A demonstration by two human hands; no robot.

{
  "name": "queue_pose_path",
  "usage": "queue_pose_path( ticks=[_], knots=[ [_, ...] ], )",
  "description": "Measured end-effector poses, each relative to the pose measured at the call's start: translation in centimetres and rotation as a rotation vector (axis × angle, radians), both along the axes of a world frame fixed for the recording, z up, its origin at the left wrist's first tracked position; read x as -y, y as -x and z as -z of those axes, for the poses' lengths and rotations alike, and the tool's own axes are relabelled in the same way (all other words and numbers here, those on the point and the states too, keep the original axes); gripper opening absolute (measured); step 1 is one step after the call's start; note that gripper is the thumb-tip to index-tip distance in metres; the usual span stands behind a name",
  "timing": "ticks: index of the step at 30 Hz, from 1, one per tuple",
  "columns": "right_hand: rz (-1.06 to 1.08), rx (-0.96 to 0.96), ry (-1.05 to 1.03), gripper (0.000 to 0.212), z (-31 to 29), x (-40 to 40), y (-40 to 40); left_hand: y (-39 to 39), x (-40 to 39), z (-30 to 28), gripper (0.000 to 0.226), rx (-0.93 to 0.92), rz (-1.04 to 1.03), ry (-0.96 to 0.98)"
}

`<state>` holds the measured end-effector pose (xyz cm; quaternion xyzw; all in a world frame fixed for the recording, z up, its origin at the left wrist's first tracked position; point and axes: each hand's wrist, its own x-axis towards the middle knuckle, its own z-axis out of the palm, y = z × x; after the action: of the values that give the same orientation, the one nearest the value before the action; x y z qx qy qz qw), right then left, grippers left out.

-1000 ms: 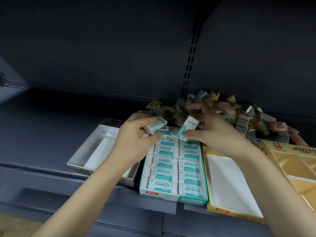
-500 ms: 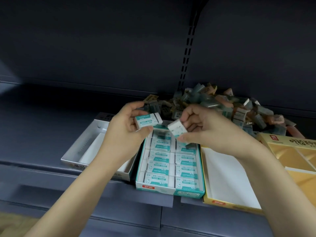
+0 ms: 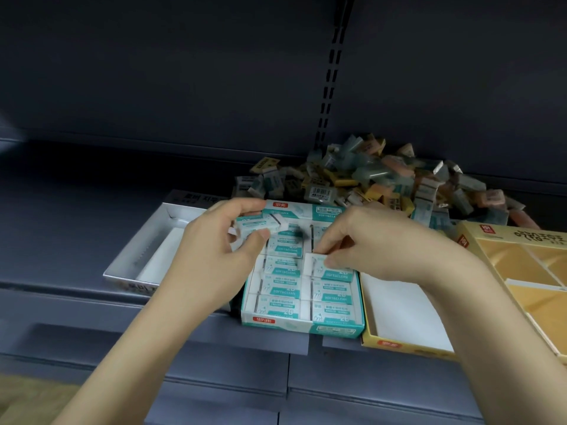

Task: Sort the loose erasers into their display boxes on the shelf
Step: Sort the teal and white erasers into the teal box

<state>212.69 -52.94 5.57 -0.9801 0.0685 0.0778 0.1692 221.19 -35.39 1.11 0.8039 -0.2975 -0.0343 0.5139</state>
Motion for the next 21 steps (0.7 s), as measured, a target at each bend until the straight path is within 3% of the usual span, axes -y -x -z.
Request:
queue_pose_path(
  ticks=[5, 17, 21],
  knots=[
    [-0.017, 0.009, 0.033, 0.034, -0.1, -0.3, 0.2, 0.4, -0.3, 0.1, 0.034, 0.138, 0.01, -0.118],
    [0.065, 0.107, 0.033, 0.031, 1.6, -0.2, 0.9, 0.8, -0.4, -0.9, 0.046, 0.11, 0.036, -0.084],
    [0.108, 0.135, 0.001, 0.025, 2.0, 0.2, 1.4, 1.2, -0.3, -0.6, 0.026, 0.38, -0.018, -0.24]
  ],
)
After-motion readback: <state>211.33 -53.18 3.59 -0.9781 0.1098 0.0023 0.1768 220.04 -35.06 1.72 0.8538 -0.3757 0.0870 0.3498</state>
